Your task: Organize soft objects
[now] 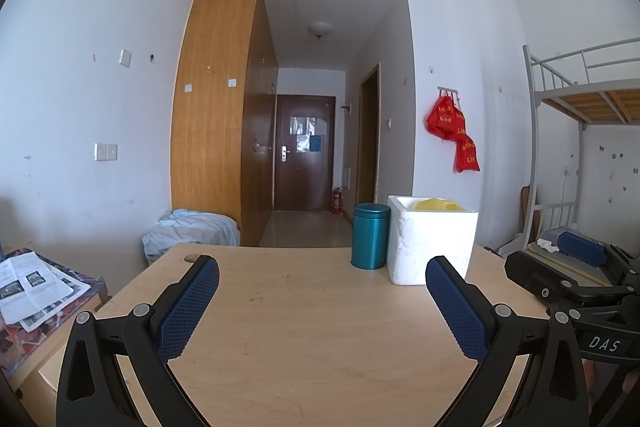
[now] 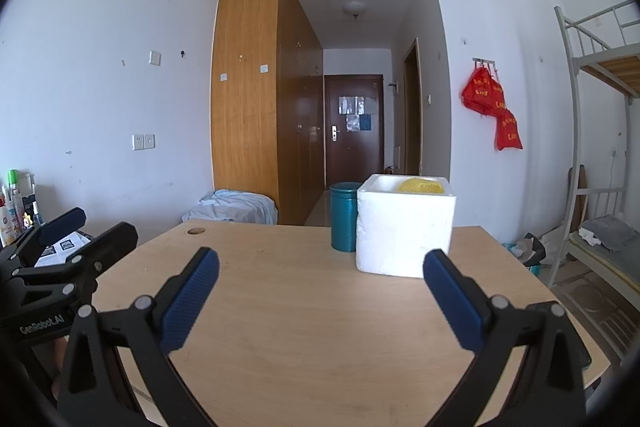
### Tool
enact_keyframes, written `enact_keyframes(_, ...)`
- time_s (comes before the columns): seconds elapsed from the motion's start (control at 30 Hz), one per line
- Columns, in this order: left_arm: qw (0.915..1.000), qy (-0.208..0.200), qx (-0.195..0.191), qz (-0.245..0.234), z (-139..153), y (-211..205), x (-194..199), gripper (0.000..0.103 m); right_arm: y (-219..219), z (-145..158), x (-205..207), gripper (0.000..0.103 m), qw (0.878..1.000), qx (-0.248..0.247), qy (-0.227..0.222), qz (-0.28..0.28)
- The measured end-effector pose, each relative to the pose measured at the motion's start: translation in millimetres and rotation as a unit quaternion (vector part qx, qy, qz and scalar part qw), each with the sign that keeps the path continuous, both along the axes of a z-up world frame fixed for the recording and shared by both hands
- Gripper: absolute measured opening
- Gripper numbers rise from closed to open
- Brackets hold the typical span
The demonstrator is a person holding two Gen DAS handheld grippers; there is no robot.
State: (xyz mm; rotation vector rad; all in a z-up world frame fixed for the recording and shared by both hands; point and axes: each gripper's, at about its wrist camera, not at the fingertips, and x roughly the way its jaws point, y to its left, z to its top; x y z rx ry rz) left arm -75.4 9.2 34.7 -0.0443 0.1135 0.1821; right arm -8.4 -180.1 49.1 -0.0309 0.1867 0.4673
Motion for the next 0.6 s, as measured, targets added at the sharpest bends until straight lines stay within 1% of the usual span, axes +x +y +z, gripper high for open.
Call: enact_keyframes(0.6, 1.0, 0.0, -0.001, 0.005, 2.5, 1.2, -0.9, 0.103, -1.7, -2.1, 2.2, 0.103, 1.0, 0.0, 0.002, 0.0)
